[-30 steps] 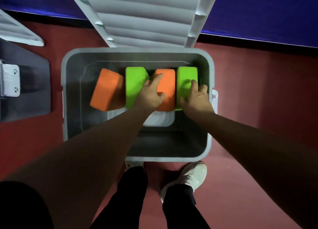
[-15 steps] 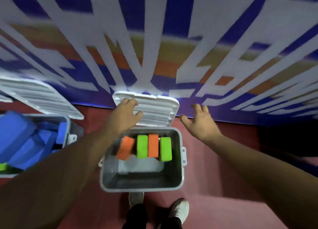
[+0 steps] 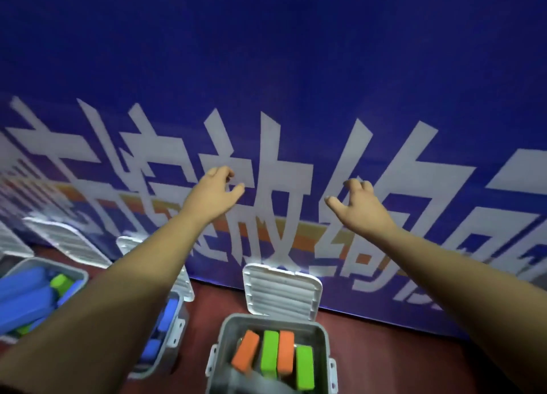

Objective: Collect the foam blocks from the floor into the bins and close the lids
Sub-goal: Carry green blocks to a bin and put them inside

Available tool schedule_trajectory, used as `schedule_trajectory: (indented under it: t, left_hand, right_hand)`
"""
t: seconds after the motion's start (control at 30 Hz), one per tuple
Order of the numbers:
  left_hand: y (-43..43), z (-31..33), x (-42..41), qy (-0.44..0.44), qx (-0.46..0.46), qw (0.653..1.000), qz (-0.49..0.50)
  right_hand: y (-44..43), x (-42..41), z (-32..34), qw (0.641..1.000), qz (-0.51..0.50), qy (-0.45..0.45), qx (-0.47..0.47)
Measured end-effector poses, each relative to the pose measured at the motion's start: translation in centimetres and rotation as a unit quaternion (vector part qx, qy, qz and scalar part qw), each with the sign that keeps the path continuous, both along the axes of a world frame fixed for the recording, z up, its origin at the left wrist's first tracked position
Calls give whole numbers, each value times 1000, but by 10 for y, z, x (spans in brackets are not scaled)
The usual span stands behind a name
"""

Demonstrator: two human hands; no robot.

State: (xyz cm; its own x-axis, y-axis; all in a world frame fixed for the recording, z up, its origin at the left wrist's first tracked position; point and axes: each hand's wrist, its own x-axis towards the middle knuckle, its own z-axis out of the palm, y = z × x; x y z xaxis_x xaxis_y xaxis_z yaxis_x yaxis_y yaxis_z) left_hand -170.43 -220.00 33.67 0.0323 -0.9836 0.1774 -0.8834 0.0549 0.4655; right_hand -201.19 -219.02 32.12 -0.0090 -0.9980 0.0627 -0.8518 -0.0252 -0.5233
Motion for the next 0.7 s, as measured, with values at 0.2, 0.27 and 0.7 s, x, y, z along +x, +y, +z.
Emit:
schedule_trajectory:
  t: [0.2,0.27,0.7]
  left_hand:
    - [93,35,10,29,-65,988,138]
    - [141,35,18,32,-93,979,176]
    - [566,21,113,-29,-71,827,557]
  right_hand:
    - [20,19,25,990,136,-8,-21]
    - [38,34,25,979,202,-6,-22]
    - [242,264,24,861,506,-39,-2]
